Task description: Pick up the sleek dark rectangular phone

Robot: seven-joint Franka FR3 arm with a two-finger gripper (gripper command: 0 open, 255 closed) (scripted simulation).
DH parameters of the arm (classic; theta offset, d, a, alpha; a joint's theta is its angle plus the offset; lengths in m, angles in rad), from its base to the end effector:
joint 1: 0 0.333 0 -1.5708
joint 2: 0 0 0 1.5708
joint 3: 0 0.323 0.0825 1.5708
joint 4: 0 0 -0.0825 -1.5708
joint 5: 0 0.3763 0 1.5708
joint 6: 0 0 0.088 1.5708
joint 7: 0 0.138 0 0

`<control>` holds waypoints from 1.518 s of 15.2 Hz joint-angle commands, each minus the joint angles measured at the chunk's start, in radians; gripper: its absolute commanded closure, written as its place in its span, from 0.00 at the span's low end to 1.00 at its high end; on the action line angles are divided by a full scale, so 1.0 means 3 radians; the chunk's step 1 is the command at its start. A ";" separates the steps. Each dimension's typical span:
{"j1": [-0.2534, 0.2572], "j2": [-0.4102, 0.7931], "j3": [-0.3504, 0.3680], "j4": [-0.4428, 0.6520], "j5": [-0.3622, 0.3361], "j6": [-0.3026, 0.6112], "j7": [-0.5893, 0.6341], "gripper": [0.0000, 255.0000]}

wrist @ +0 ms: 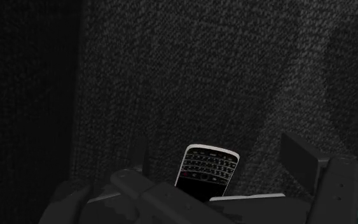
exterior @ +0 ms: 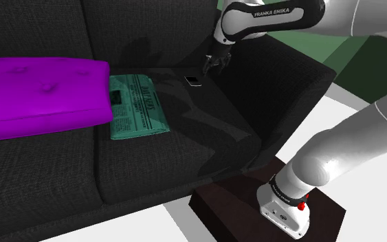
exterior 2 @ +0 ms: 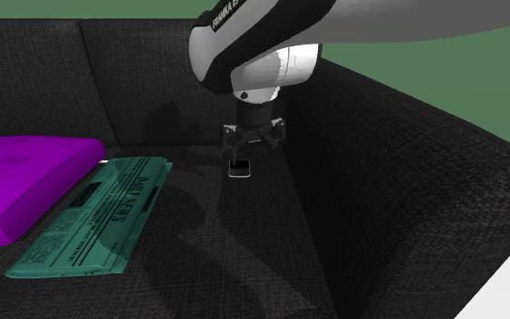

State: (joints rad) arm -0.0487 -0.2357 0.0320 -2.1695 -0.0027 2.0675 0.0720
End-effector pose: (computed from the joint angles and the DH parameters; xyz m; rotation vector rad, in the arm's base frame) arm 0.4914 -0.0077 0.4847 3.1253 -0.1375 0.2096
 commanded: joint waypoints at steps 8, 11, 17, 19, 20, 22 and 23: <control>-0.0025 0.1064 0.0006 0.0740 0.0041 0.0501 0.0363 0.00; -0.0025 0.1092 0.0006 0.0682 0.0040 0.0586 0.0363 0.00; -0.0024 0.1183 0.0006 0.0540 0.0038 0.0820 0.0362 0.00; -0.0025 0.1179 0.0005 0.0538 0.0039 0.0818 0.0360 1.00; -0.0024 0.1182 0.0006 0.0542 0.0038 0.0816 0.0362 1.00; -0.0024 0.1183 0.0006 0.0542 0.0038 0.0817 0.0362 1.00; -0.0024 0.1184 0.0006 0.0543 0.0038 0.0817 0.0362 1.00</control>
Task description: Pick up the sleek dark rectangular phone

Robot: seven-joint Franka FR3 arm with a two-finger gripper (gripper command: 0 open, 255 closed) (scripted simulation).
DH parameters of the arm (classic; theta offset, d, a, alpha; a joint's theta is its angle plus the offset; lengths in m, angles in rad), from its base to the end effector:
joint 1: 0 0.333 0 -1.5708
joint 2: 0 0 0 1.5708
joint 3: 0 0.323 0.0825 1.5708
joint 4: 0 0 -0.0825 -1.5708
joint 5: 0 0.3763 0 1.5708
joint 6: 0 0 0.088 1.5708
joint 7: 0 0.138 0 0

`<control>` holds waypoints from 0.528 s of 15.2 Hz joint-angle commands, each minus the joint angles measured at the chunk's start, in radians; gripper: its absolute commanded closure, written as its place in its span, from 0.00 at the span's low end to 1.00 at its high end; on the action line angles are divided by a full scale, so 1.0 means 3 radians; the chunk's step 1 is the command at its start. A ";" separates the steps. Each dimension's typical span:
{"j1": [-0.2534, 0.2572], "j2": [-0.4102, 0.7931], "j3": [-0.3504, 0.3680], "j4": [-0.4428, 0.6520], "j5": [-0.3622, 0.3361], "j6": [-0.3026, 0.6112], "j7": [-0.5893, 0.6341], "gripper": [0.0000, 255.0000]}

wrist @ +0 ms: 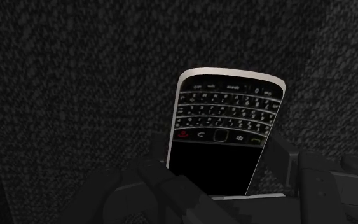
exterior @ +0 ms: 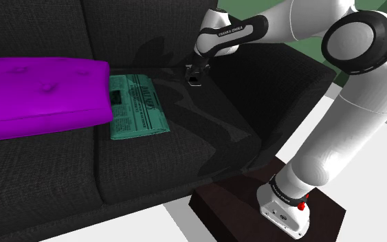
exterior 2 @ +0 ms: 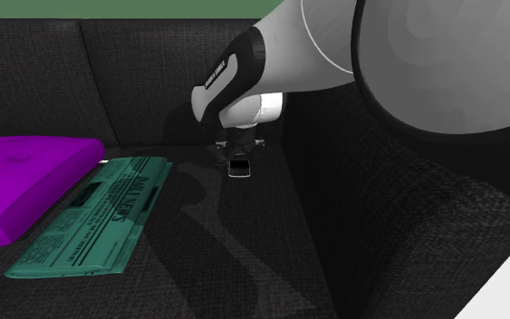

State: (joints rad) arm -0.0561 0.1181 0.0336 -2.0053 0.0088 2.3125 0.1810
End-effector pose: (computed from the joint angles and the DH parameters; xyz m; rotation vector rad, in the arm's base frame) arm 0.5958 -0.0134 0.3978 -3.0850 0.3242 -0.2920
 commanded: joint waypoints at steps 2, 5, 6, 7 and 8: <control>0.0000 0.0007 0.0000 0.0000 0.0000 -0.0002 -0.0001 1.00; 0.0000 0.0005 0.0000 -0.0007 0.0000 0.0003 -0.0001 1.00; 0.0000 -0.0013 0.0000 0.0017 0.0000 -0.0039 -0.0001 1.00; 0.0000 -0.0031 0.0000 0.0041 0.0001 -0.0080 -0.0001 1.00; 0.0000 -0.0048 0.0000 0.0066 0.0001 -0.0122 -0.0001 1.00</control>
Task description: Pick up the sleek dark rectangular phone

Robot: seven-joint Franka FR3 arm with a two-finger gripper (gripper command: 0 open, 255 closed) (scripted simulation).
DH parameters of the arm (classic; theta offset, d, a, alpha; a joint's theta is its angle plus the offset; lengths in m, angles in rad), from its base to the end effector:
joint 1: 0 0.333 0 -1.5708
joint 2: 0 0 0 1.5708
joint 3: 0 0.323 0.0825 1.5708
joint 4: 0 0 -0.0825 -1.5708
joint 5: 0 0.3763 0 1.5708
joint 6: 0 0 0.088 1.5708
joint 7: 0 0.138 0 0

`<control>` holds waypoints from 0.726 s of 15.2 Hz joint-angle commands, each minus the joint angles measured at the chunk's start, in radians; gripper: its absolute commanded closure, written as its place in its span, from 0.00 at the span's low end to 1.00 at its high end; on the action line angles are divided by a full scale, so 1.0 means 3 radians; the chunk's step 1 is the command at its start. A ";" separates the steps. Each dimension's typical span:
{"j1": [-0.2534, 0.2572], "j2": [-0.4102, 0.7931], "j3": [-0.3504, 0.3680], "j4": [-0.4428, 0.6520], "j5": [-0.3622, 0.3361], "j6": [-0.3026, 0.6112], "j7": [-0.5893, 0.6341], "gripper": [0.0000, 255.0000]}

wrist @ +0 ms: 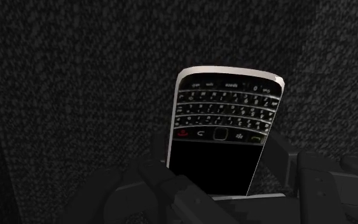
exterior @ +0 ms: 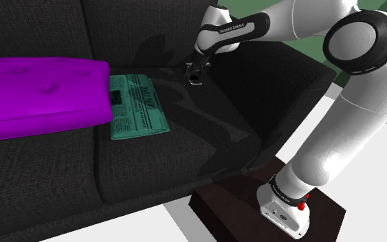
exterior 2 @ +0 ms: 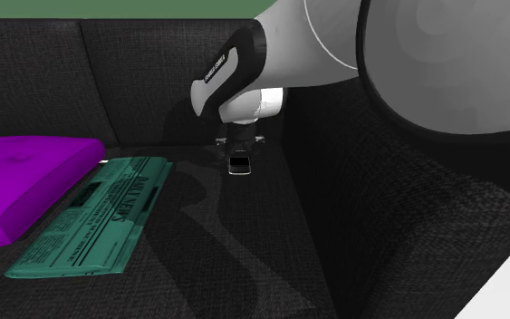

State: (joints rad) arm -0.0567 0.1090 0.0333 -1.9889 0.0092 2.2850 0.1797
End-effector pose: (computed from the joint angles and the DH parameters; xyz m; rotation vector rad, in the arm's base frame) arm 0.5958 -0.0139 0.4079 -3.0856 0.3236 -0.2889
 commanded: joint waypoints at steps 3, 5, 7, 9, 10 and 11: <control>0.0001 -0.0063 0.0001 0.0093 0.0001 -0.0157 0.0004 1.00; 0.0001 -0.0090 0.0001 0.0150 0.0001 -0.0242 0.0004 1.00; 0.0001 -0.0115 0.0001 0.0211 0.0002 -0.0327 0.0004 1.00; 0.0001 -0.0137 0.0001 0.0274 0.0002 -0.0412 0.0005 1.00; 0.0001 -0.0147 0.0001 0.0307 0.0002 -0.0455 0.0005 1.00; 0.0001 -0.0156 0.0001 0.0341 0.0002 -0.0498 0.0005 1.00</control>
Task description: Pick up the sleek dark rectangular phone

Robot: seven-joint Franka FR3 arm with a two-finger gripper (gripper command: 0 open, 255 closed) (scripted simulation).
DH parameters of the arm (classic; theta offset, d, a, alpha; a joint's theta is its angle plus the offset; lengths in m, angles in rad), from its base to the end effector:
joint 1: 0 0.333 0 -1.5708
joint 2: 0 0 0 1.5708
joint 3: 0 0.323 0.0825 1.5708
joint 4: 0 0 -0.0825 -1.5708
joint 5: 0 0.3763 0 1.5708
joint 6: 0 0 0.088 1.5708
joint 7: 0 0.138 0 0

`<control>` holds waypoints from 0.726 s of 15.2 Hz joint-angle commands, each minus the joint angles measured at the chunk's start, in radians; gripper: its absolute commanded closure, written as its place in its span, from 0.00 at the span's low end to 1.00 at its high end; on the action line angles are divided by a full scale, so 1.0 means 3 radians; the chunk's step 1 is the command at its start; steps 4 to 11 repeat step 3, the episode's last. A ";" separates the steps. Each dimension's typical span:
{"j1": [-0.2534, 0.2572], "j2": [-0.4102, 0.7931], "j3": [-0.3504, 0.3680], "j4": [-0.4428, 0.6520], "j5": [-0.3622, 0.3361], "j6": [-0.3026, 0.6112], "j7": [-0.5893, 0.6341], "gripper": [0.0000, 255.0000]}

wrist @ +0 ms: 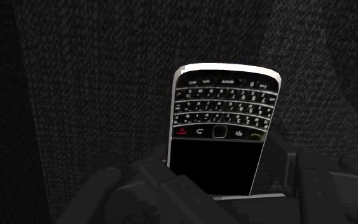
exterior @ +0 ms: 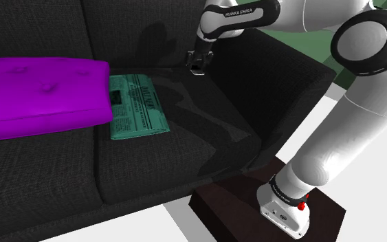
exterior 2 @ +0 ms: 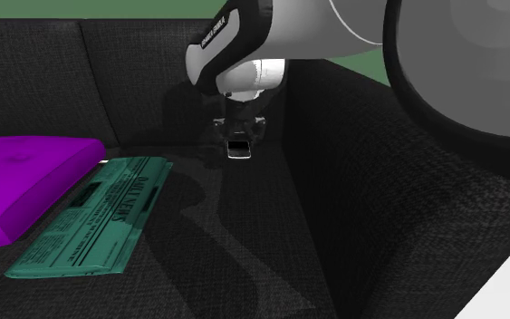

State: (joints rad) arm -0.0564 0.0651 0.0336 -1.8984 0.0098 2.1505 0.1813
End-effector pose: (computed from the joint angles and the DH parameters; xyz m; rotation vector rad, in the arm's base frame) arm 0.5945 -0.0132 0.4630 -3.0857 0.3236 -0.2887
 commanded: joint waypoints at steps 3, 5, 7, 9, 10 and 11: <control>0.0000 -0.0020 0.0000 0.0079 0.0000 -0.0100 0.0000 1.00; 0.0000 -0.0020 0.0000 0.0079 0.0000 -0.0100 0.0000 1.00; 0.0000 -0.0020 0.0000 0.0079 0.0000 -0.0100 0.0000 1.00; 0.0000 -0.0020 0.0000 0.0079 0.0000 -0.0100 0.0000 1.00; 0.0000 -0.0020 0.0000 0.0079 0.0000 -0.0100 0.0000 1.00; 0.0000 -0.0020 0.0000 0.0079 0.0000 -0.0100 0.0000 1.00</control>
